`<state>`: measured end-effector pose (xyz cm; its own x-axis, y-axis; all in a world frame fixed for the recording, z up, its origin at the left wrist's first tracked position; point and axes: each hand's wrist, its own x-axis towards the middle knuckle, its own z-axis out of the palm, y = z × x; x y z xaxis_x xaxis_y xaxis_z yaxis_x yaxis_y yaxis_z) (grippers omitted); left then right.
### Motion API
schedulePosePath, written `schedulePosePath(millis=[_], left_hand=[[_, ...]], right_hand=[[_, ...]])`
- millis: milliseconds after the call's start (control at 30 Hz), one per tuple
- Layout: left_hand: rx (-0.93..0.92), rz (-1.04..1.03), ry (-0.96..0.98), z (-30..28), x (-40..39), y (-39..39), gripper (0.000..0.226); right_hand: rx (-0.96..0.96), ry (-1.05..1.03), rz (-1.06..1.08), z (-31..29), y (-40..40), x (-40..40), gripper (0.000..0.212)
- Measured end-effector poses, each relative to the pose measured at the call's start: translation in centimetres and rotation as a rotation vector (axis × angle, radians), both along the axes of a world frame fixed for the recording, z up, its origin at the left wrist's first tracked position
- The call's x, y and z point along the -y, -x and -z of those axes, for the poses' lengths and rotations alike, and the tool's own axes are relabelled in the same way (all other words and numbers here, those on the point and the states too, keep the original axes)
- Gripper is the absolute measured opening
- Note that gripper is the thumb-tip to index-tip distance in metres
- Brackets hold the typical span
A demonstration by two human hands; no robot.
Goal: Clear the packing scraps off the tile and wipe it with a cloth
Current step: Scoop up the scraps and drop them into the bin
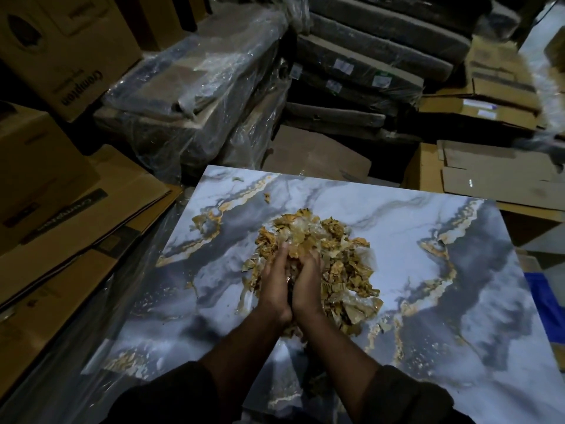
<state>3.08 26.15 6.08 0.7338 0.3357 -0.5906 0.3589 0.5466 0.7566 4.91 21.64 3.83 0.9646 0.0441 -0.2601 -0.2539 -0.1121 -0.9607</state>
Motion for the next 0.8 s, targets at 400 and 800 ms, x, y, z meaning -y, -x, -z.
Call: schedulePosePath(millis=[400,800], left_hand=[[-0.03,-0.207,0.161,-1.6,0.5,-1.4,0.041],[-0.01,-0.185,0.139,-2.9,1.3,-1.1,0.04]], right_hand=[[-0.055,-0.271,-0.026,-2.2,-0.1,2.4,0.043],[-0.689,-0.786,0.167,-3.2,2.3,3.5,0.06]])
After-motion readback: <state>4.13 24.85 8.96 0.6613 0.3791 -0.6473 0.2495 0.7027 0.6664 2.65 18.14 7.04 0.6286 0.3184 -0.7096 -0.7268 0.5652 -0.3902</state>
